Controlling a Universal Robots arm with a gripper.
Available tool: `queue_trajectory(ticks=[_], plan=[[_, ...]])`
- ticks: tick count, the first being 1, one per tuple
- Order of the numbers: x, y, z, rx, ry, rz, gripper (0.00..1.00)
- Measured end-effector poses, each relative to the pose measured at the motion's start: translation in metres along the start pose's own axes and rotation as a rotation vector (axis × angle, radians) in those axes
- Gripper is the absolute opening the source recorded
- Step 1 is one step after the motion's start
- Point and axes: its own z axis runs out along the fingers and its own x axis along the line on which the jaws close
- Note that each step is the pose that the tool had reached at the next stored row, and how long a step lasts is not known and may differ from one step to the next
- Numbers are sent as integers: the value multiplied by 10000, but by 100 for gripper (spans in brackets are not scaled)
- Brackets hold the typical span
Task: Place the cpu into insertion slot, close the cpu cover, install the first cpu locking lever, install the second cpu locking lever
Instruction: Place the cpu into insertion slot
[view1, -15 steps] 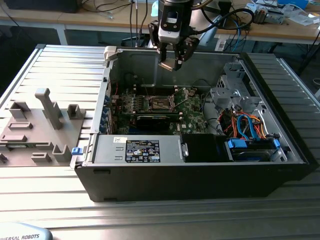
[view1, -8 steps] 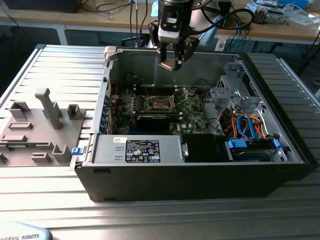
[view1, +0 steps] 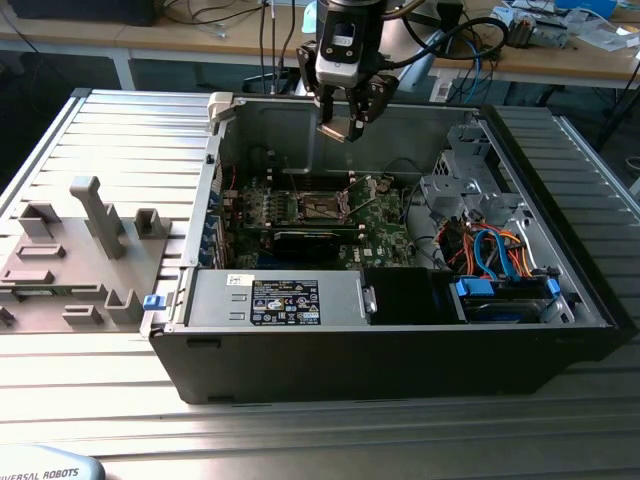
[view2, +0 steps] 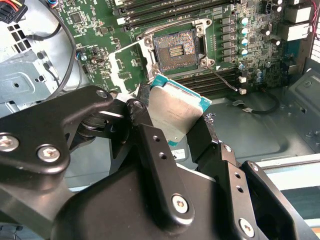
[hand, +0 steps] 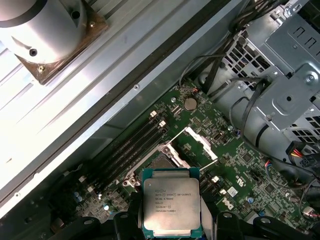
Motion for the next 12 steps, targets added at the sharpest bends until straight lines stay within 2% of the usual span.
queue_trajectory(ticks=[12], plan=[[0, 0, 0, -2, -8, 99, 54]])
